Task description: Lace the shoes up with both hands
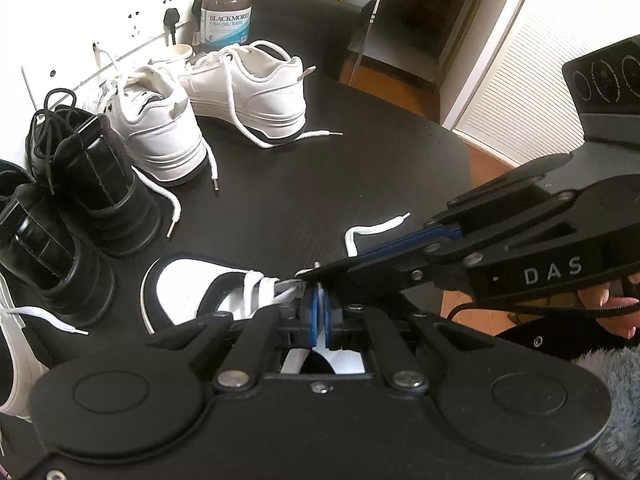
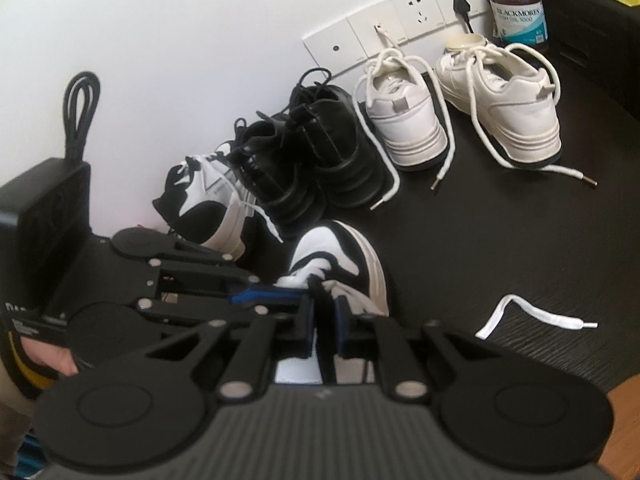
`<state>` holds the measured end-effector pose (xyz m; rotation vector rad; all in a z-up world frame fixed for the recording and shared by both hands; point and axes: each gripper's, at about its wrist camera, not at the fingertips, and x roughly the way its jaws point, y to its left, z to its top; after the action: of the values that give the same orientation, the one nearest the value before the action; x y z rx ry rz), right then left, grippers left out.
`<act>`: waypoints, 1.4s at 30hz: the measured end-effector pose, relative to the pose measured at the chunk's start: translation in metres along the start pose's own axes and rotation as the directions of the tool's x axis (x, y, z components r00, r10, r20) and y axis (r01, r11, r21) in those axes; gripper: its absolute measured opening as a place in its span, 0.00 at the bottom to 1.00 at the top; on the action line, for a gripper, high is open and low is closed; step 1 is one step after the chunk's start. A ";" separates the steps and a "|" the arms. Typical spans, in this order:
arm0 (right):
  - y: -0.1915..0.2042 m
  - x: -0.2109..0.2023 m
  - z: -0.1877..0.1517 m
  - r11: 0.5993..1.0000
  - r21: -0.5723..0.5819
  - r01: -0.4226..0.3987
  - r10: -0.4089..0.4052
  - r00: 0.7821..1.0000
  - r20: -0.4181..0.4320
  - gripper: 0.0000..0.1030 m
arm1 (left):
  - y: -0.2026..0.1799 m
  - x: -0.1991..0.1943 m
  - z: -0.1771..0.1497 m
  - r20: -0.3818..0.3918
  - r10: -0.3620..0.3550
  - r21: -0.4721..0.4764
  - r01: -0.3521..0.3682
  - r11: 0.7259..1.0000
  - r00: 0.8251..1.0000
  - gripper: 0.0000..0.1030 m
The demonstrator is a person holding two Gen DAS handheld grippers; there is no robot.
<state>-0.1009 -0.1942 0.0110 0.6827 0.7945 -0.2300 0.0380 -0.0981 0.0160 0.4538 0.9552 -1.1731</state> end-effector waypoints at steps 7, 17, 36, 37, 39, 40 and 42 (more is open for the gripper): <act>0.001 -0.007 0.000 0.998 -0.025 -0.050 0.050 0.999 0.012 0.13 | 0.001 0.000 -0.003 0.002 0.004 -0.017 -0.004 1.000 1.000 0.03; -0.057 0.013 0.012 0.890 0.402 -0.216 0.217 0.975 0.043 0.21 | 0.000 0.001 -0.003 0.011 0.017 -0.039 -0.017 0.999 1.000 0.03; -0.065 0.009 0.005 0.887 0.437 -0.150 0.101 0.986 0.132 0.00 | -0.014 -0.007 -0.007 0.017 0.088 -0.014 -0.088 0.996 0.996 0.25; -0.071 0.004 0.006 0.882 0.450 -0.141 0.076 0.984 0.158 0.00 | -0.013 -0.008 -0.008 0.018 0.088 -0.022 -0.088 0.996 0.996 0.25; -0.084 -0.003 0.009 0.865 0.483 -0.135 0.052 0.982 0.181 0.00 | -0.010 -0.009 -0.008 0.017 0.087 -0.041 -0.086 0.995 0.996 0.23; -0.089 -0.006 0.011 0.862 0.488 -0.139 0.052 0.981 0.187 0.01 | -0.009 -0.009 -0.008 0.016 0.089 -0.045 -0.088 0.995 0.996 0.20; -0.089 -0.006 0.013 0.863 0.471 -0.182 0.116 0.979 0.167 0.05 | -0.009 -0.008 -0.007 0.011 0.094 -0.050 -0.094 0.994 0.995 0.18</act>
<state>-0.1359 -0.2706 -0.0208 1.1883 0.5506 -0.3352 0.0266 -0.0916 0.0209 0.4458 0.9393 -1.0642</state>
